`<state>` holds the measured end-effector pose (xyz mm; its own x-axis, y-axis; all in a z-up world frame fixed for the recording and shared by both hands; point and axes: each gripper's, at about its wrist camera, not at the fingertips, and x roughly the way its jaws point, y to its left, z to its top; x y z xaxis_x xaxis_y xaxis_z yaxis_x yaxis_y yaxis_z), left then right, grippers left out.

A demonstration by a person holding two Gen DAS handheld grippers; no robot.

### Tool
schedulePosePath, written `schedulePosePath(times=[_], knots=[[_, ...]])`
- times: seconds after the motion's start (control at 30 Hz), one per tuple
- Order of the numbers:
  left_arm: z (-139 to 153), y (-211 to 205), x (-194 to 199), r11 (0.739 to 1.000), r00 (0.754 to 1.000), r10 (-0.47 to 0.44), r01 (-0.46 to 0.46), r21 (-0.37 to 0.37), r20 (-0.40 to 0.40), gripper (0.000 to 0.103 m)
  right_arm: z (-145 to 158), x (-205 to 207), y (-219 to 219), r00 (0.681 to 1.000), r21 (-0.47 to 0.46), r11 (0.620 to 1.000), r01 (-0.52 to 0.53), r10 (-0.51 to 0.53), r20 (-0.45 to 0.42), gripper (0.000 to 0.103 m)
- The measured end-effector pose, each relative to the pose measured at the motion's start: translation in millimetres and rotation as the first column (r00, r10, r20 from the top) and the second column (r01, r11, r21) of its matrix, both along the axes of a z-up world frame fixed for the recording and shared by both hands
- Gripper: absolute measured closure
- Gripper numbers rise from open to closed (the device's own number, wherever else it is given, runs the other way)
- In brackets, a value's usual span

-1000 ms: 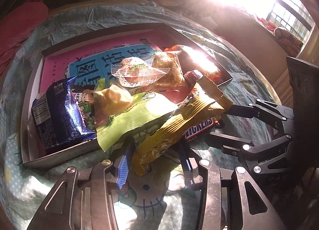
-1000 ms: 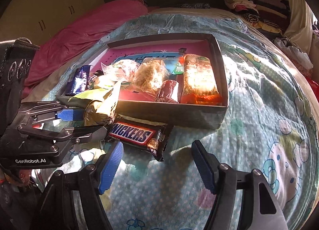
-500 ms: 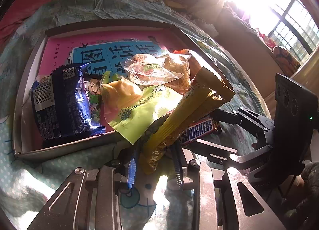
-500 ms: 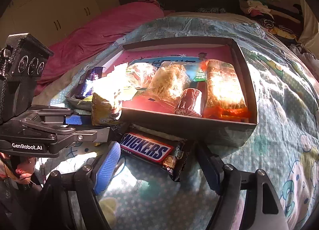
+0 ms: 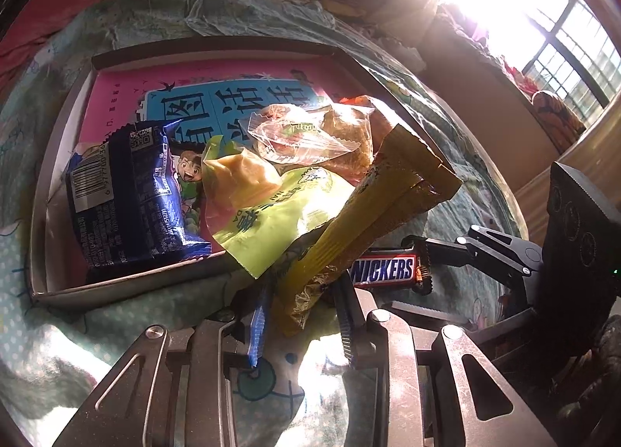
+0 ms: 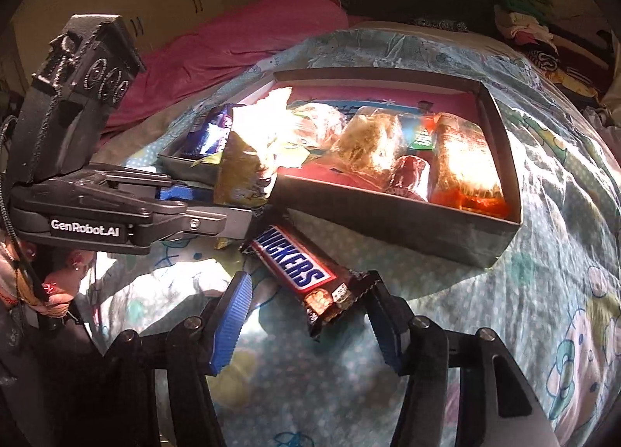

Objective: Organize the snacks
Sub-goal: 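Lift the yellow bar with the left gripper while the right grasps and lifts the Snickers bar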

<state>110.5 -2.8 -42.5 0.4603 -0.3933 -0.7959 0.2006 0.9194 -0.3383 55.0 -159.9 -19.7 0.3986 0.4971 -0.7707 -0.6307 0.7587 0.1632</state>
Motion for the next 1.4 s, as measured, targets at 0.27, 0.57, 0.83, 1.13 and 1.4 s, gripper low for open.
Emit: schedulePosePath(times=[0.27,0.57,0.83,1.13,1.4], knots=[[-0.7,0.2,1.1,1.0,1.0,0.002,-0.002,-0.009,-0.006,0.072,-2.9,4.5,17.1,0.995,-0.06,0.996,-0.058,0.063,0.078,0.044],[-2.5,-2.8,5.3,0.999,1.0,-0.014,0.013,-0.029,-0.012,0.072,-6.4,-8.8,33.6,0.989,-0.127,0.985,-0.121,0.13,0.064,0.073],[-3.3,-18.2,7.7,0.999,0.999,-0.045,0.045,-0.026,-0.008,0.073,3.2,-14.3,3.3,0.999,-0.068,0.998,0.015,-0.017,-0.031,0.073],[10.3,-24.0,-2.5,0.997,0.997,-0.064,0.066,-0.043,0.038,0.078,20.8,-3.5,-38.9,0.979,0.101,0.975,0.197,-0.189,-0.079,0.073],[45.0,-12.7,-19.6,0.998,0.992,-0.028,0.035,-0.057,0.123,0.078,45.3,-3.4,-39.5,0.977,0.181,0.96,0.212,-0.206,-0.049,0.073]])
